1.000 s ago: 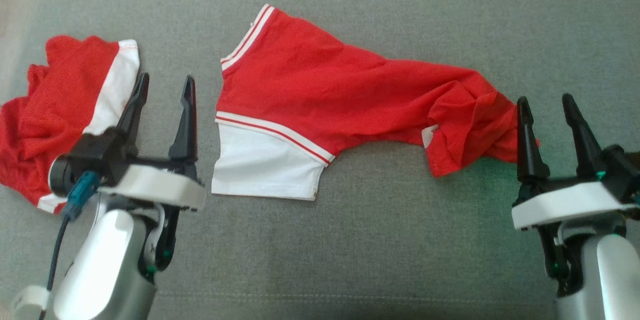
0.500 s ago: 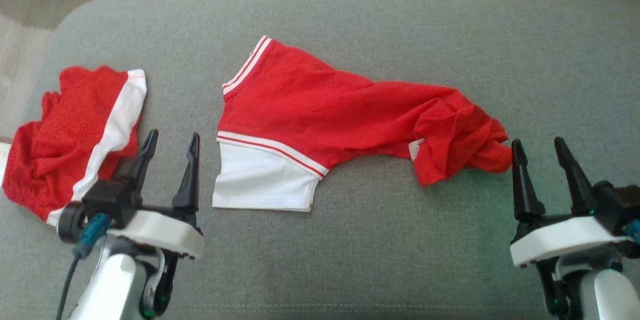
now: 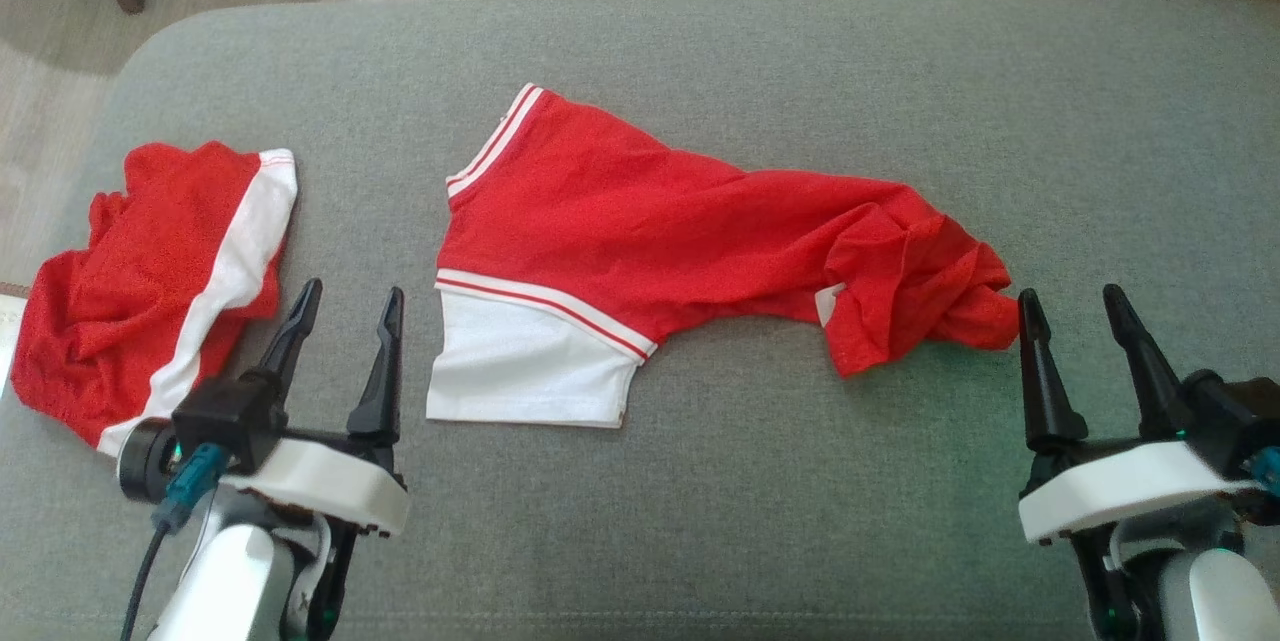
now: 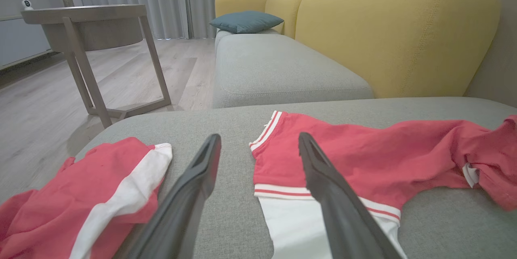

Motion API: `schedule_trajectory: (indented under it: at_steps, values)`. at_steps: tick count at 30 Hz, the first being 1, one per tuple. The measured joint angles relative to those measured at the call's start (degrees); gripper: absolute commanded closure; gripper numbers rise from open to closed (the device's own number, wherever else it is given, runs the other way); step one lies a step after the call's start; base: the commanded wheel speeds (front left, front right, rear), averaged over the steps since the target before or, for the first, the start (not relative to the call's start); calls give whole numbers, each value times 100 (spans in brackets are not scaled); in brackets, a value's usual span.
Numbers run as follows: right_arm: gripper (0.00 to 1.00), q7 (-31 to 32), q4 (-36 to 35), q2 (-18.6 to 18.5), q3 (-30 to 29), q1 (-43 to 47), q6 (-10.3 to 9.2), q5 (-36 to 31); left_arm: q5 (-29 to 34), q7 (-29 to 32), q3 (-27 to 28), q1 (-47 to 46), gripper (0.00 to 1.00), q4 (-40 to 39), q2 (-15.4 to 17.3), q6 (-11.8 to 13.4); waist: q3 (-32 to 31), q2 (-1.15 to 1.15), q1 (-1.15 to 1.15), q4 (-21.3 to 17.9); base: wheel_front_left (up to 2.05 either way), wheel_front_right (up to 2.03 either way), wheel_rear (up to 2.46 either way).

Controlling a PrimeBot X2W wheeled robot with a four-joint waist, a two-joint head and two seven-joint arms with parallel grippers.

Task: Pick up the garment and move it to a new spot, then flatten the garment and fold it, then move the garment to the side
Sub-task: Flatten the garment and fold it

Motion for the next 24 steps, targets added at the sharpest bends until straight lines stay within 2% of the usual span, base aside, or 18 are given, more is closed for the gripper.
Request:
schedule_trajectory:
  at_steps: [10, 14, 20, 24]
  values:
    - [0, 3, 3, 1, 1, -1, 0, 1, 98, 0, 18, -2, 0, -19, -11, -44, 36, 0, 0, 21, 0, 0, 0]
    - [0, 144, 120, 1, 192, -2, 0, 1, 110, 0, 18, -11, 0, -32, -20, -48, 87, 0, 0, 46, 0, 0, 0]
    - [0, 252, 671, 1, 787, -108, 0, 57, 208, 0, 7, -176, 0, -101, -98, -52, 307, 0, 0, 156, 0, 0, 0]
    - [0, 230, 1152, 0, 887, -474, 0, 109, 307, 0, -10, -416, 0, -155, -224, -102, 492, 0, 0, 285, 0, 0, 0]
